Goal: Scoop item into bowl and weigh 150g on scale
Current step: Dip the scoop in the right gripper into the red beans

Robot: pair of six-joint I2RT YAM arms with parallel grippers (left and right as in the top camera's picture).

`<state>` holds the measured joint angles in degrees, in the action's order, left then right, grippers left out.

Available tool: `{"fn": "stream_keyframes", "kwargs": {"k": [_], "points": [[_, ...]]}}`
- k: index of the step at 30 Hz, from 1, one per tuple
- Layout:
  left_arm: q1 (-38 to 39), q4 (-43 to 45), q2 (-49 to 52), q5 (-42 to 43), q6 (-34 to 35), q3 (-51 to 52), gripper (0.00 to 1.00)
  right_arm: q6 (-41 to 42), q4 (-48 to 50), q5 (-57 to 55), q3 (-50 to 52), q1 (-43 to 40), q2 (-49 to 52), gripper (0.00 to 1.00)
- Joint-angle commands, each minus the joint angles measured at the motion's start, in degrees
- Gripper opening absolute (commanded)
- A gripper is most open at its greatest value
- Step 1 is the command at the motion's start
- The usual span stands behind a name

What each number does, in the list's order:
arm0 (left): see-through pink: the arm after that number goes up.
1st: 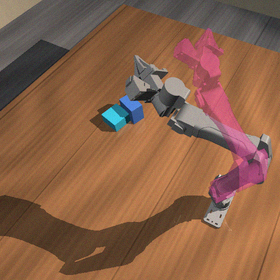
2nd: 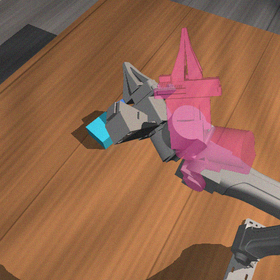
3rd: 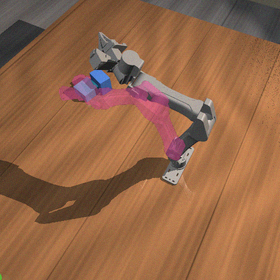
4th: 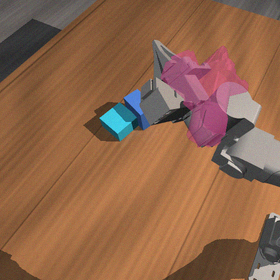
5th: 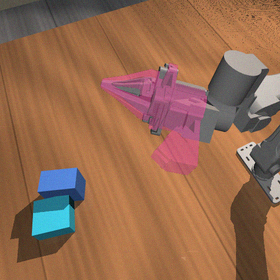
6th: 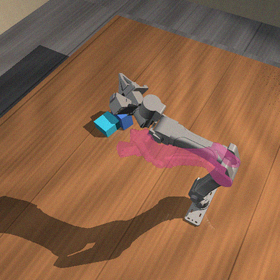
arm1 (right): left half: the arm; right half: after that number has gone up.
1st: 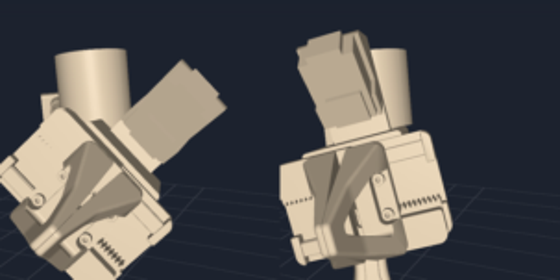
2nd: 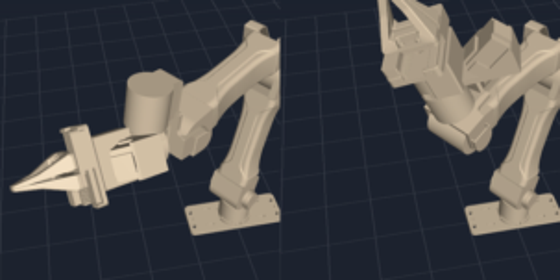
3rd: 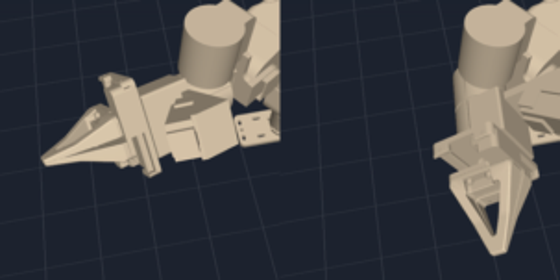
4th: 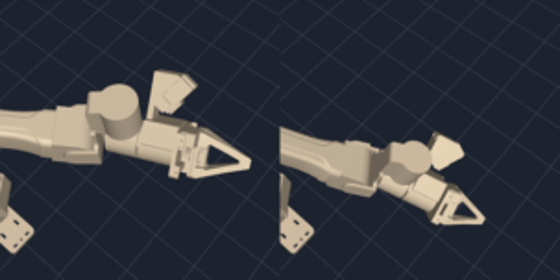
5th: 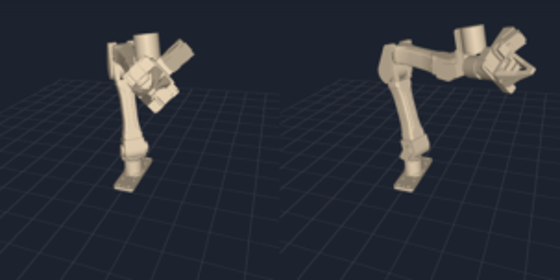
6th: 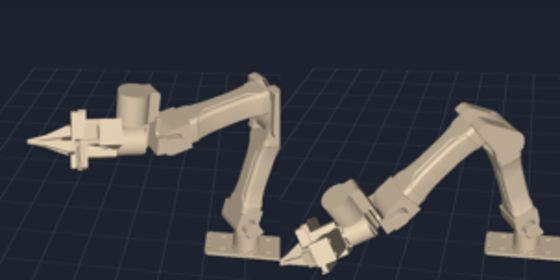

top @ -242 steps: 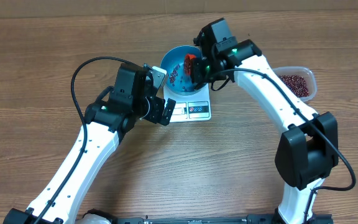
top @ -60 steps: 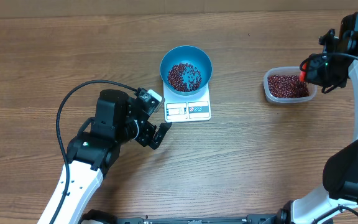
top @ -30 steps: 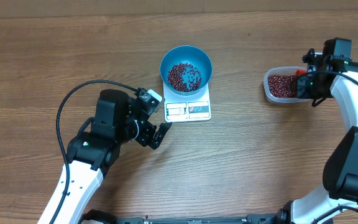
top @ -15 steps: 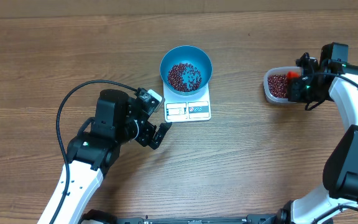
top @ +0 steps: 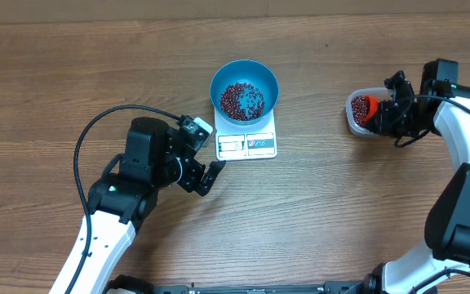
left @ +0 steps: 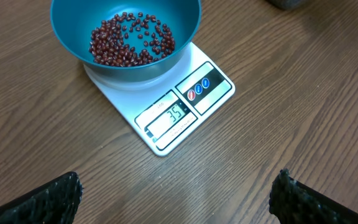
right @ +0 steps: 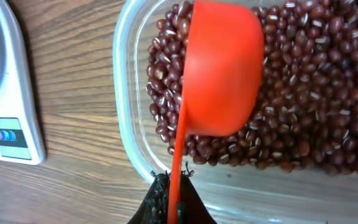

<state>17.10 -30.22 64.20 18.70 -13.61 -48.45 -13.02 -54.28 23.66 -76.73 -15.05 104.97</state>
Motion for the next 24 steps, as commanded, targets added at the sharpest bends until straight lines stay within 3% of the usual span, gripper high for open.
{"fn": "stream_keyframes", "kwargs": {"k": [1,12,24], "points": [[-0.31,0.07,0.31,0.39,0.96,0.35,1.00,3.82,-0.52,4.26,0.33,-1.97,0.61,0.04],[-0.31,0.07,0.31,0.39,0.96,0.33,1.00,10.16,-1.60,9.09,0.63,-5.44,0.94,0.04],[-0.31,0.07,0.31,0.39,0.96,0.33,1.00,11.37,0.31,13.97,0.66,-5.01,4.50,0.04]]}}
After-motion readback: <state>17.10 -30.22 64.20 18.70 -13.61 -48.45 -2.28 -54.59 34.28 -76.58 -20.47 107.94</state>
